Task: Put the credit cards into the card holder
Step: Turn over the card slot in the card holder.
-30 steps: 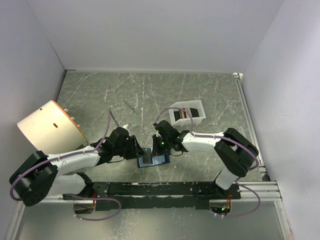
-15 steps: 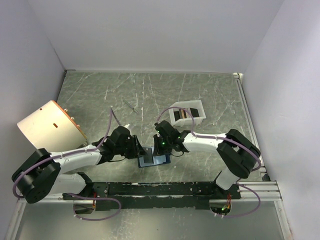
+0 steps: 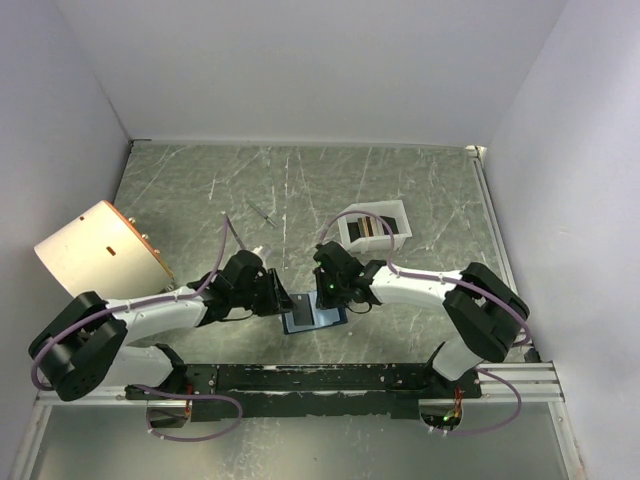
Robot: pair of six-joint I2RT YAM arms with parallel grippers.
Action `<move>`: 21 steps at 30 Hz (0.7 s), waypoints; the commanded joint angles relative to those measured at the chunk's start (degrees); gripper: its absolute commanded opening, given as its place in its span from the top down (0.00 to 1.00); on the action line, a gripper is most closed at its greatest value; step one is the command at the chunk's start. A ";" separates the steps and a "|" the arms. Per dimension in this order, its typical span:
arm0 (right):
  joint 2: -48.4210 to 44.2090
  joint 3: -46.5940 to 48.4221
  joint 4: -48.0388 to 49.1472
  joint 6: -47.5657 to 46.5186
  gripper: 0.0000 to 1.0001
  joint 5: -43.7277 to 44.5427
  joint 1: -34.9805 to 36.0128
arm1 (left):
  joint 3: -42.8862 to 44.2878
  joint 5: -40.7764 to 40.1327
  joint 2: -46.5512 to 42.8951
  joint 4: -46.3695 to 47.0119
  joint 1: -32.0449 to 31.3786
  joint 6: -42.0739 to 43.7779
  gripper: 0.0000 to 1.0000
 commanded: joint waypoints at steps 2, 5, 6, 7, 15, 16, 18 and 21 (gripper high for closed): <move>-2.67 0.10 -2.07 -0.71 0.89 2.97 0.14 | 1.53 4.12 1.95 6.38 0.35 0.72 0.60; -4.25 0.02 -1.92 -0.64 0.87 3.34 0.13 | 1.80 5.75 3.55 8.95 0.33 0.70 0.60; -4.85 -0.06 -2.01 -0.48 0.86 3.55 0.13 | 1.83 6.31 3.88 9.85 0.40 0.56 0.60; -5.56 -0.19 -2.09 -0.41 0.85 3.81 0.04 | 1.86 6.80 4.16 10.59 0.38 0.33 0.60; -7.36 0.79 -7.35 -1.34 0.80 11.34 -0.04 | 4.00 8.15 5.84 12.68 0.33 0.58 0.59; -7.40 0.97 -8.62 -1.44 0.78 12.79 -0.13 | 4.21 8.62 6.23 13.19 0.33 0.57 0.59; -8.05 0.89 -9.85 -1.66 0.75 14.68 -0.48 | 4.55 9.29 6.83 14.24 0.33 0.30 0.59; -9.19 0.22 -10.54 -2.04 0.72 15.73 -1.51 | 5.14 9.60 7.84 15.31 0.37 0.29 0.59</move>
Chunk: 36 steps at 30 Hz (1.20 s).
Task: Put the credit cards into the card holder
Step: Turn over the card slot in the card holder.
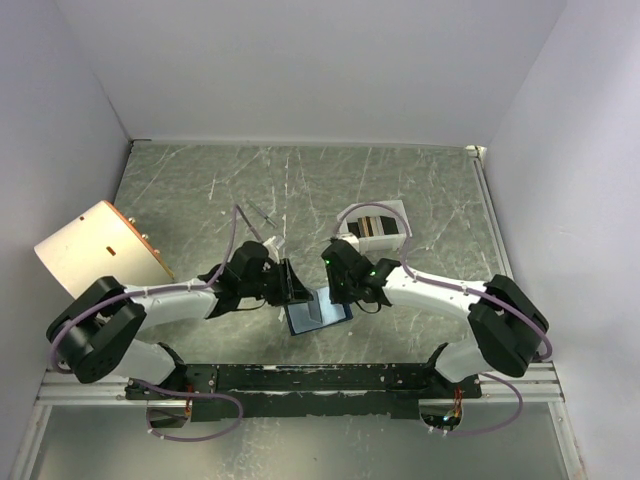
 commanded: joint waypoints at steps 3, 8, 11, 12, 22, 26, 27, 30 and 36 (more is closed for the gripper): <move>-2.68 -0.82 -2.60 -1.52 0.72 3.62 -2.34 | 2.71 2.68 2.71 5.10 0.24 0.29 0.58; -2.56 -2.02 -1.71 -1.33 0.72 1.93 -3.03 | 4.48 4.27 6.54 8.65 -0.08 -0.34 0.58; -2.90 -2.67 -1.42 -1.27 0.71 1.62 -3.60 | 6.22 5.13 8.91 9.83 -0.58 -0.23 0.58; -3.08 -2.84 -1.27 -1.32 0.71 1.44 -3.70 | 6.82 5.07 9.57 9.73 -0.77 -0.01 0.58; -5.63 -1.68 -6.51 -0.72 0.71 6.53 -5.12 | 7.05 2.24 10.60 7.77 -1.29 0.57 0.58; -7.91 1.21 -9.39 -2.43 0.70 8.13 -8.17 | 6.69 0.67 9.25 6.21 -1.30 1.19 0.58; -8.12 2.22 -9.61 -2.99 0.70 7.76 -9.04 | 6.63 0.04 8.65 5.42 -1.25 1.36 0.59; -7.64 6.07 -9.78 -4.99 0.69 7.24 -12.04 | 6.45 -2.20 6.37 2.20 -1.30 2.51 0.59; -2.56 17.43 -9.82 -10.72 0.64 8.76 -19.24 | 5.81 -6.90 1.19 -6.54 -1.30 5.02 0.60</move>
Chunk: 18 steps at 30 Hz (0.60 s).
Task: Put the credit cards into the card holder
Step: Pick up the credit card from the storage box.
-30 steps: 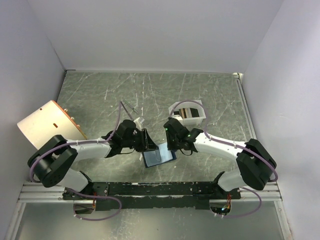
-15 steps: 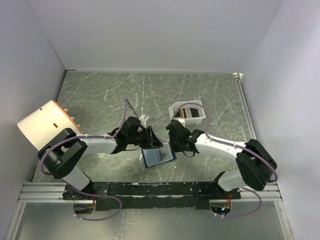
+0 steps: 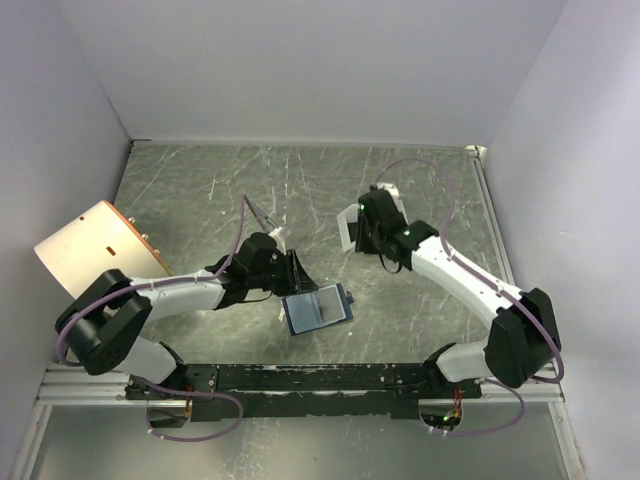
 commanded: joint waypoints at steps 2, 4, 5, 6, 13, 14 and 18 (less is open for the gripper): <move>5.49 9.87 -0.05 -7.28 0.61 5.04 -5.55 | -0.59 -6.00 -5.59 -8.61 -0.31 3.59 0.59; 8.15 12.90 0.52 -9.78 0.59 7.03 -7.05 | -0.32 -7.33 -7.37 -11.90 -0.32 4.89 0.59; 9.67 14.31 0.72 -11.04 0.57 7.92 -8.13 | -0.11 -7.89 -8.08 -13.64 -0.31 5.58 0.59; 11.19 15.82 0.97 -12.49 0.55 8.52 -8.53 | 0.15 -8.42 -8.87 -15.26 -0.31 6.20 0.59; 22.70 24.34 -1.58 -18.78 0.41 6.93 -9.47 | 2.28 -12.10 -14.61 -24.29 -0.32 9.76 0.59; 23.48 24.55 -1.29 -19.06 0.37 6.22 -9.47 | 2.49 -12.21 -15.31 -24.91 -0.27 10.11 0.59; 26.26 24.61 -0.77 -20.30 0.32 5.87 -9.51 | 4.21 -12.64 -16.93 -27.42 -0.31 11.69 0.58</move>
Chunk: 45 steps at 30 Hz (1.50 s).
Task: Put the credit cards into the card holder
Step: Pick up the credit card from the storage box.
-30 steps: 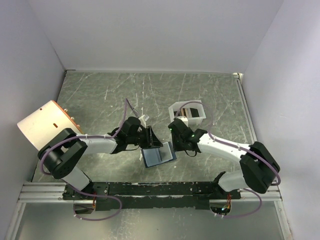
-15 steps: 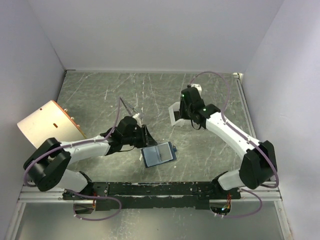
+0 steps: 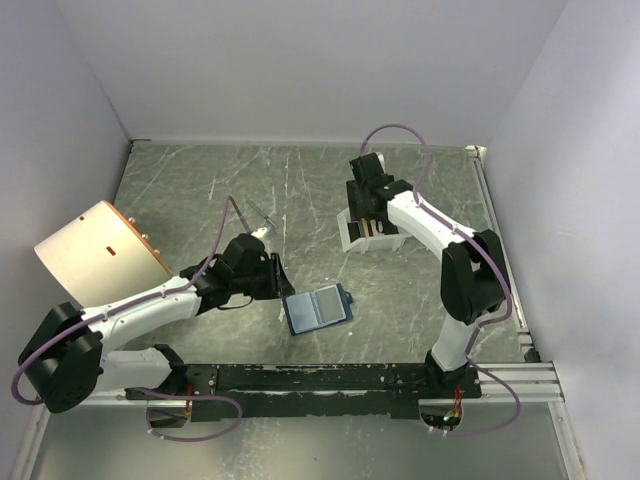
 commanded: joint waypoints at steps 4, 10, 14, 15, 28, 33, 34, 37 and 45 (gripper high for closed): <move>4.37 1.25 -1.39 -3.79 0.25 0.04 -0.09 | 4.33 -1.12 -3.00 -5.25 -0.25 3.97 0.58; 7.67 2.19 -2.11 -4.52 0.19 1.60 -0.01 | 4.30 -0.62 -2.68 -4.87 -0.29 5.04 0.58; 9.40 3.77 -2.37 -4.68 0.16 1.37 0.07 | 3.86 0.12 -2.11 -3.54 -0.29 5.35 0.57; 9.86 4.17 -2.36 -4.65 0.14 1.19 0.20 | 3.63 0.09 -1.91 -3.29 -0.29 5.37 0.57; 17.96 10.01 -8.72 -2.97 0.13 14.12 2.20 | 1.98 0.25 -2.58 -2.05 0.05 4.85 0.57; 18.15 10.22 -9.81 -2.80 0.19 19.76 2.45 | 1.81 0.38 -2.71 -1.48 0.16 4.64 0.57; 18.15 10.21 -10.01 -2.79 0.20 20.79 2.45 | 1.81 0.52 -2.65 -1.43 0.15 4.58 0.57; 18.08 9.74 -10.08 -3.28 0.24 23.15 2.45 | 1.74 0.75 -2.52 -1.29 0.20 4.41 0.57; 17.01 10.02 -9.64 -3.28 0.33 26.05 2.45 | 1.34 1.20 -2.79 -1.15 0.15 3.96 0.57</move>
